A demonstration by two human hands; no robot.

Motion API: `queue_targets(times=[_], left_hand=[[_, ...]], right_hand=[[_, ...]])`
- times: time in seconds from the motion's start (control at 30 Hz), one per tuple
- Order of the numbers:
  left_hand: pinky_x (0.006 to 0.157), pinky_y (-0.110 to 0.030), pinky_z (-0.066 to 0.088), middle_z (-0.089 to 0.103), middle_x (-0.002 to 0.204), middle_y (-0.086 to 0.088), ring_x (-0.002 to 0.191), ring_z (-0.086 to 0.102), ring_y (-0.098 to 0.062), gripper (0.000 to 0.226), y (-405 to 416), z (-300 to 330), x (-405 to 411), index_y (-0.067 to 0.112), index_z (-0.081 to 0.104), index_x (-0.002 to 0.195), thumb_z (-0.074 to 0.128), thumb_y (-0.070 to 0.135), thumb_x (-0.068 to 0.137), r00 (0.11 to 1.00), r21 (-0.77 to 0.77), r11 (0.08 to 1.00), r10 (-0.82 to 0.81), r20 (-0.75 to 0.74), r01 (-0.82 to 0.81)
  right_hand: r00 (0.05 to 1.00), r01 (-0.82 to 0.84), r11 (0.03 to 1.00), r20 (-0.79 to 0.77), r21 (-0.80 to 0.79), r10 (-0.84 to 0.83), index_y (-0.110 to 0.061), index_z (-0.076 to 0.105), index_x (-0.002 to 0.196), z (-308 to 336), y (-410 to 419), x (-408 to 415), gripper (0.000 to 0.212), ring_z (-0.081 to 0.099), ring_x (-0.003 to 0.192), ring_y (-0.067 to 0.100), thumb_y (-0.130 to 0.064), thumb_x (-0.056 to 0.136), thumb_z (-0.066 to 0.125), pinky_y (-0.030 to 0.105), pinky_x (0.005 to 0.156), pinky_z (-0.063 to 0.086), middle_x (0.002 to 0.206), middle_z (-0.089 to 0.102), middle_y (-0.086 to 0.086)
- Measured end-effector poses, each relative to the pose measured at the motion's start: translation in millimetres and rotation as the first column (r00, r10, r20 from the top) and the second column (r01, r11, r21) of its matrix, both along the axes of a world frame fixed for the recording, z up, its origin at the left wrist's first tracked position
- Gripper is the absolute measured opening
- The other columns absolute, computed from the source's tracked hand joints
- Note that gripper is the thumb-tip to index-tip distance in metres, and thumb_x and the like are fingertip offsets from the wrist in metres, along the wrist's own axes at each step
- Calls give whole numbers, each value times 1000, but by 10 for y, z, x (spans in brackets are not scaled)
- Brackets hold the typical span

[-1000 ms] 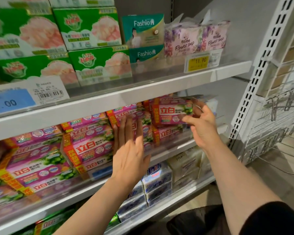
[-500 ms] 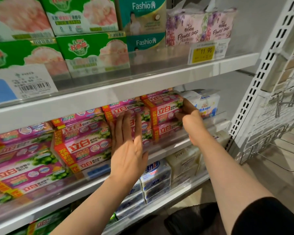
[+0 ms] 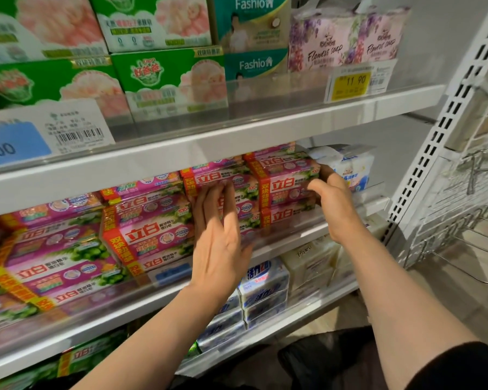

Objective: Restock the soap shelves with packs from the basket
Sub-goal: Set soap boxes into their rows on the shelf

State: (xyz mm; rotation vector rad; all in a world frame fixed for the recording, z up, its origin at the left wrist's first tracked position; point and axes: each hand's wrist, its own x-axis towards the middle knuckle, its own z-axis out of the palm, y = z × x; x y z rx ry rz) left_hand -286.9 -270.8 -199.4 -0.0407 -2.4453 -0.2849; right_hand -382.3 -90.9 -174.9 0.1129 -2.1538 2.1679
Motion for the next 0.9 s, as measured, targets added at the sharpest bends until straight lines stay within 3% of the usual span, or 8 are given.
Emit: queue_targets(times=[0.1,0.2,0.27,0.53,0.63,0.73,0.8,0.9], left_hand=[[63,-38,57,47,129,-32,125,42,-48,103,45,-3,34,-5,38,133,93,29,53,999,-12,1000,1,34,-1],[39,-25,37,62,89,-23,62,63,-37,84,49,32,95,4,47,101,97,29,38,991,-109,994,46,129,-32],[38,-25,32,61,79,-18,49,57,-33,72,45,43,129,6,52,88,97,30,36,990,-158,986,68,123,-48],[54,-32,51,61,101,-16,80,62,-33,77,35,66,251,4,58,110,91,35,48,988,-170,985,45,149,-19],[84,-38,49,47,131,-16,113,49,-34,89,31,59,373,3,38,140,80,35,68,968,-158,986,-10,250,51],[114,-48,26,21,155,-13,141,19,-34,97,117,129,512,8,13,153,72,31,80,963,-97,988,-95,251,123],[117,-52,18,22,157,-15,146,18,-34,98,248,274,590,6,18,152,76,25,76,958,-97,975,-174,227,200],[113,-53,29,45,141,-19,130,43,-39,83,646,540,699,2,38,143,78,20,72,929,-21,946,-312,197,323]], right_hand=[[999,-31,999,-15,20,31,-16,59,123,1,48,43,57,61,103,19,-23,66,55,32,81,51,112,67,6],[998,-57,997,-22,51,59,-17,56,125,3,12,59,59,61,106,18,-23,66,56,34,87,52,115,66,5],[999,-48,996,-20,75,50,-20,56,124,-8,-5,55,56,61,108,19,-23,68,58,37,88,53,116,65,5],[1000,7,969,-8,246,-5,-22,47,126,27,-54,148,45,52,117,23,-16,83,62,43,99,44,123,57,5],[995,94,957,-37,274,-88,-21,45,132,72,-40,331,47,51,116,18,-19,87,61,38,99,41,121,55,-3],[985,171,918,-64,358,-159,-12,43,138,135,52,589,51,53,109,17,-11,90,60,36,97,42,120,55,3],[991,133,871,-87,473,-104,-11,43,139,262,195,801,52,56,105,18,-11,90,61,34,95,45,129,56,6],[986,96,747,-165,658,18,-8,54,131,657,611,1156,42,61,104,14,-9,90,62,11,86,40,121,62,2]])
